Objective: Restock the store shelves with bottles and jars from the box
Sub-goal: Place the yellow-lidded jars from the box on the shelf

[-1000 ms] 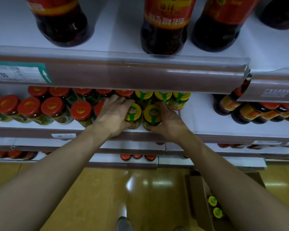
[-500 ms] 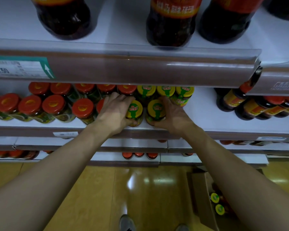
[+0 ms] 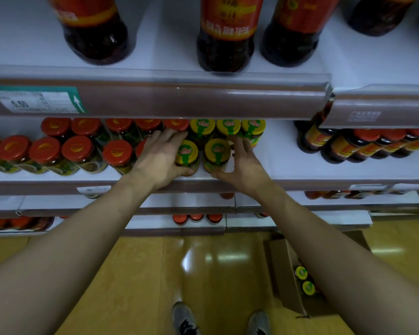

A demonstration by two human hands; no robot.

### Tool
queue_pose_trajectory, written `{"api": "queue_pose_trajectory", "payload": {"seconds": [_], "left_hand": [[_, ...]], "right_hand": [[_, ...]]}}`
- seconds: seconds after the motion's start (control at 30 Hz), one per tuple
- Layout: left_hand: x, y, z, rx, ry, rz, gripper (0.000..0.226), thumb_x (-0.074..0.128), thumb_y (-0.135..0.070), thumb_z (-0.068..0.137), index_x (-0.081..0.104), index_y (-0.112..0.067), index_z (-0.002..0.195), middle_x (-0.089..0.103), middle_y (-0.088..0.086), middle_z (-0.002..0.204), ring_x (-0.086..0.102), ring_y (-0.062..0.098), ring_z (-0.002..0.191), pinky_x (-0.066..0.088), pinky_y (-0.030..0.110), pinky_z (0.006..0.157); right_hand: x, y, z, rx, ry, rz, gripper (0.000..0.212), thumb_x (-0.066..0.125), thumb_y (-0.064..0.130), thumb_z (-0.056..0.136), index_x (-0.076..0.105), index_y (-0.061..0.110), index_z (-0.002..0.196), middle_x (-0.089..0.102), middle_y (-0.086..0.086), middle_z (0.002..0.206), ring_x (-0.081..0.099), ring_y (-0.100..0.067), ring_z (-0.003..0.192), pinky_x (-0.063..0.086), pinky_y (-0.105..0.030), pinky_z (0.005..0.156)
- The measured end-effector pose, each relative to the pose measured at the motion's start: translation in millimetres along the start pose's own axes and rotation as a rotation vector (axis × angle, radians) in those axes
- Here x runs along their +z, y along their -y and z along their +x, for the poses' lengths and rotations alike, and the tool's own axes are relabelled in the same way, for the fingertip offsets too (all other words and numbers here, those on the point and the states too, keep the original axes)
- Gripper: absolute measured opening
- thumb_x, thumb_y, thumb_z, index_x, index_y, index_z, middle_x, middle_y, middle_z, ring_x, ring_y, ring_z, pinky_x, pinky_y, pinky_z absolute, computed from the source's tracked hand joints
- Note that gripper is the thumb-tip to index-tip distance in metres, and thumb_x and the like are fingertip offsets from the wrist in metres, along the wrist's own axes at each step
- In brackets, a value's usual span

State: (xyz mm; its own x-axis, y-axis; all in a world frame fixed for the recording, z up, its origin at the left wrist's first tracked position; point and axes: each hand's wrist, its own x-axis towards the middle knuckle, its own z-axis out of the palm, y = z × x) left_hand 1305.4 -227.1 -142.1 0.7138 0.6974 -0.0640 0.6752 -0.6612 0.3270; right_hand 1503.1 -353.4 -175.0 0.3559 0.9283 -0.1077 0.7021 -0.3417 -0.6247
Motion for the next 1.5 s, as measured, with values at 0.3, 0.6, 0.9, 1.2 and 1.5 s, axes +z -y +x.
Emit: {"api": "queue_pose_trajectory", "payload": {"seconds": [0.3,0.6,0.9,1.2,1.5], "left_hand": [[11,-73,-68,-0.107,-0.115,-0.25,0.07,0.079,-0.046,0.087,0.053,-0.016,0.144,0.056,0.008,0.134,0.05,0.03,0.125,0.046,0.045,0.105],[46,-233,-118,-0.175,-0.188,-0.624,0.038,0.074,-0.033,0.092,0.06,-0.021,0.125,0.065,-0.001,0.118,0.063,0.008,0.1,0.053,0.027,0.09],[127,-418,-161,-0.296,-0.166,-0.896,0.028,0.073,-0.018,0.095,0.063,-0.016,0.12,0.069,0.001,0.114,0.066,0.008,0.095,0.057,0.025,0.083],[195,-462,-148,-0.342,-0.034,-0.905,0.02,0.071,-0.017,0.097,0.065,-0.018,0.115,0.067,-0.004,0.114,0.065,0.001,0.093,0.052,0.017,0.077],[225,-484,-90,-0.328,0.188,-0.949,0.025,0.072,-0.019,0.095,0.063,-0.028,0.116,0.066,-0.007,0.114,0.065,0.011,0.093,0.057,0.028,0.083]], "right_hand": [[-34,17,-91,0.071,-0.03,0.217,0.064,0.08,0.041,0.089,0.052,0.018,0.142,0.053,-0.004,0.134,0.059,-0.017,0.119,0.054,-0.035,0.097],[-112,-39,-195,0.09,-0.143,0.473,0.026,0.077,0.03,0.092,0.065,0.02,0.114,0.069,0.002,0.114,0.066,0.002,0.099,0.054,-0.022,0.09],[-211,-192,-313,0.211,-0.138,0.554,0.024,0.072,0.025,0.097,0.066,0.021,0.12,0.069,0.008,0.11,0.065,0.001,0.099,0.051,-0.008,0.081],[-246,-275,-324,0.32,-0.083,0.473,0.026,0.071,0.027,0.098,0.067,0.021,0.123,0.071,0.005,0.108,0.068,-0.004,0.097,0.059,-0.027,0.089],[-278,-303,-303,0.332,0.024,0.296,0.025,0.072,0.018,0.097,0.066,0.02,0.121,0.068,0.004,0.108,0.066,-0.006,0.097,0.057,-0.023,0.087]]}}
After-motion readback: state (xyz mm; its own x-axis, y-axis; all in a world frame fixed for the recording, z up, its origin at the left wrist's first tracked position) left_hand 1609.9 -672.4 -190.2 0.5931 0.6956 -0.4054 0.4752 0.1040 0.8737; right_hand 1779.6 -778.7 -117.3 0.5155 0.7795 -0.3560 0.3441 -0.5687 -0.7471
